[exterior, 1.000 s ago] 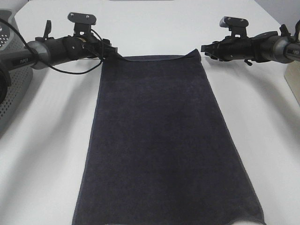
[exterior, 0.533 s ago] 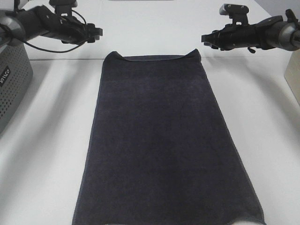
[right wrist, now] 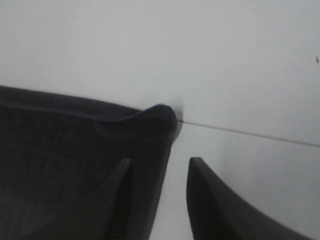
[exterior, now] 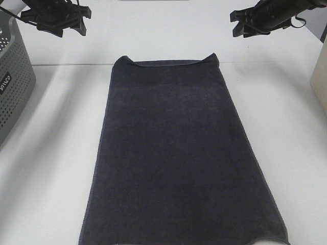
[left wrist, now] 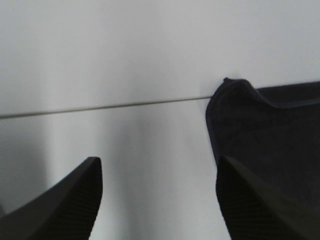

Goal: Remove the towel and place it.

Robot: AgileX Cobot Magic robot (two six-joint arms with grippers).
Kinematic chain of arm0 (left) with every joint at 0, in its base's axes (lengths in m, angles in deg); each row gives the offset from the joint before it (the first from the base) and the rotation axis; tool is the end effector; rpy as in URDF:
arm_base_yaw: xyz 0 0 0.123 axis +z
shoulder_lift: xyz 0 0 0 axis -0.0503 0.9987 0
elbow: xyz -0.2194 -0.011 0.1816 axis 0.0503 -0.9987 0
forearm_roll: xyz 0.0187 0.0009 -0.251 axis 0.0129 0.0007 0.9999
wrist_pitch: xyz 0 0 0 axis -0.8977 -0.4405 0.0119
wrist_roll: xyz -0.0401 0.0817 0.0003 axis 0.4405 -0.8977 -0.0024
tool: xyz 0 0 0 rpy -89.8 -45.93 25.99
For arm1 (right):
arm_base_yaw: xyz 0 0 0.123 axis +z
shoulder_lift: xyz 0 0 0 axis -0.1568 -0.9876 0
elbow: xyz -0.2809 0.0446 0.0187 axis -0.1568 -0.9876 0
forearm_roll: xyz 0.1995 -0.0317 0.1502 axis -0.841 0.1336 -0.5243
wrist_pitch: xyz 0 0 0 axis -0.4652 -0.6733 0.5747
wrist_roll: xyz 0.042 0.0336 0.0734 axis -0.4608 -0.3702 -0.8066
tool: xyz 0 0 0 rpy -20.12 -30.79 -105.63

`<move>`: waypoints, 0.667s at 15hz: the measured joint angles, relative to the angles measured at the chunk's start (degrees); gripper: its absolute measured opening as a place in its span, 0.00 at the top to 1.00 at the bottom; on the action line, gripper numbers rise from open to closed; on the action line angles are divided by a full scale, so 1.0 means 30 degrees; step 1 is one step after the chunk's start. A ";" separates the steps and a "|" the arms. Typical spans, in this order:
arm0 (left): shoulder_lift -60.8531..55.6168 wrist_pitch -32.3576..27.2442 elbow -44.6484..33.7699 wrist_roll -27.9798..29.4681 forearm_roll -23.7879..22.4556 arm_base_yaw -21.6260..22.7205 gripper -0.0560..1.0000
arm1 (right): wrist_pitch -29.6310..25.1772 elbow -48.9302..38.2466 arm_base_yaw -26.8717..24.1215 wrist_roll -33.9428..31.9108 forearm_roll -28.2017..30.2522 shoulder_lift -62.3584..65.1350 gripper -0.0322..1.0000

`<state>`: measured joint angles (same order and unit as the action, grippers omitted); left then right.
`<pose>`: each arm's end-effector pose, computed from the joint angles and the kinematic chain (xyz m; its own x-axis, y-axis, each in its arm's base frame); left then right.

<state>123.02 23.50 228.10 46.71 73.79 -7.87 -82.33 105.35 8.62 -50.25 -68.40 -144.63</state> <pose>0.5622 -0.0593 0.2204 -0.7956 -0.0375 -0.6047 0.0706 0.9855 -0.1541 0.5542 0.0227 0.1975 -0.7132 -0.0506 -0.6991 -0.2362 0.9564 0.1717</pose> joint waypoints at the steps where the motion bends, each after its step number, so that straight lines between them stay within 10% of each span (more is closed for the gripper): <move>1: -0.0210 -0.0726 0.0095 0.0401 -0.0267 0.0057 0.36 | -0.1490 0.0000 0.0000 -0.1222 0.1146 0.0477 0.62; 6: -0.2445 -0.1108 0.0115 0.0898 0.0516 0.0286 0.36 | -0.8461 0.0019 0.0000 -0.2674 0.2292 0.3018 0.62; 10: -0.3973 -0.1127 0.0172 0.0306 -0.0286 0.0535 0.36 | -0.9244 0.0019 0.0000 -0.3839 0.3820 0.4125 0.62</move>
<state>111.10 20.12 228.61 47.63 72.93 -6.26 -110.06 105.41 8.62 -61.76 -56.94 -132.26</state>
